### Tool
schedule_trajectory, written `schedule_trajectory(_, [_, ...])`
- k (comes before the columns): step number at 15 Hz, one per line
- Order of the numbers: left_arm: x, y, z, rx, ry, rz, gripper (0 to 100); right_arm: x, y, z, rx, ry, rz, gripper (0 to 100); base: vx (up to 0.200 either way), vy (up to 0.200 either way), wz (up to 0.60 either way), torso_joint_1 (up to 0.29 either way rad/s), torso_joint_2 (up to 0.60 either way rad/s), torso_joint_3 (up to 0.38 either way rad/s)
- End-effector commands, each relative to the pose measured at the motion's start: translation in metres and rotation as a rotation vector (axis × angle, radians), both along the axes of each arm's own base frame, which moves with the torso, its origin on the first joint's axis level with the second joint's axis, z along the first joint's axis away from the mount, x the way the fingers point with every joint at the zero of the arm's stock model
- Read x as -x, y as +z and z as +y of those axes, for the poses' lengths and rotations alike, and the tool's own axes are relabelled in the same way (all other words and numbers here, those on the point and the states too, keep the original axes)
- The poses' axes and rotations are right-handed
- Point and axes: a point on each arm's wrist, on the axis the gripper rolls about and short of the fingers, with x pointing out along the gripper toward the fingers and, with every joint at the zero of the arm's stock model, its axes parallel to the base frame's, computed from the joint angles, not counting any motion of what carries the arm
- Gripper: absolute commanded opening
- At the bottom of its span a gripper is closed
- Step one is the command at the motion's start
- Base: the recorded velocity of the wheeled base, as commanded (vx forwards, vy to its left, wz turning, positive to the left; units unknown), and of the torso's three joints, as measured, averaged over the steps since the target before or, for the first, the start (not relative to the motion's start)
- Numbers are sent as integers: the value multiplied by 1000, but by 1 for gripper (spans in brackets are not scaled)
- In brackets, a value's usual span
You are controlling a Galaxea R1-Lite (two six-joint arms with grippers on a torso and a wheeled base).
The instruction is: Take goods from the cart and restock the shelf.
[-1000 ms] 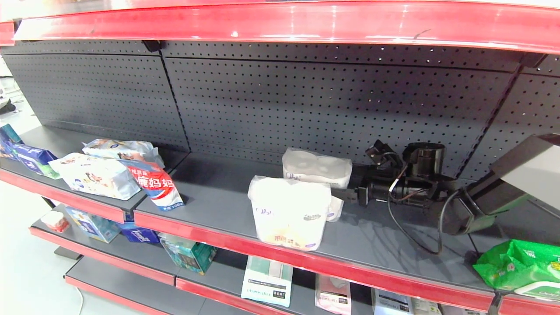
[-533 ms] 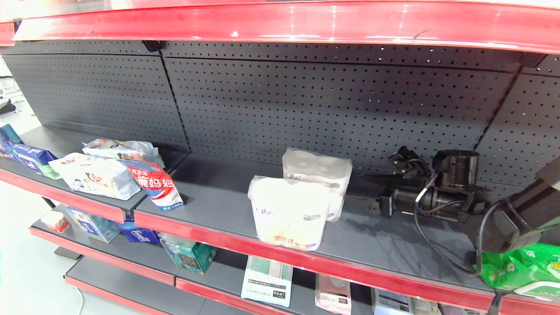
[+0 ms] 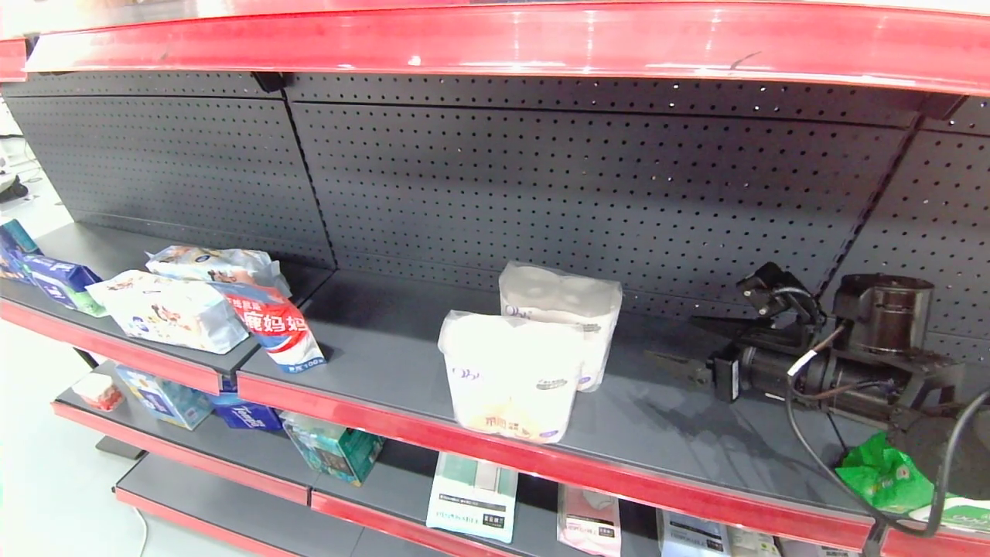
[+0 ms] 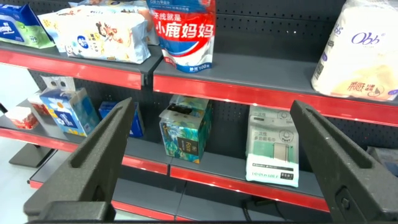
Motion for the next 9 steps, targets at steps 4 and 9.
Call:
schedule_trajectory(4, [0,0,0,0,-1,-1,100,58,40,-14,15,-233,-145,100,0,0,0,0,0,0])
schedule_trajectory(9, [-1,1,0,-2,-9,14,100,119,53,-34,23,-477,-251,100,0,0,0,0,0,0])
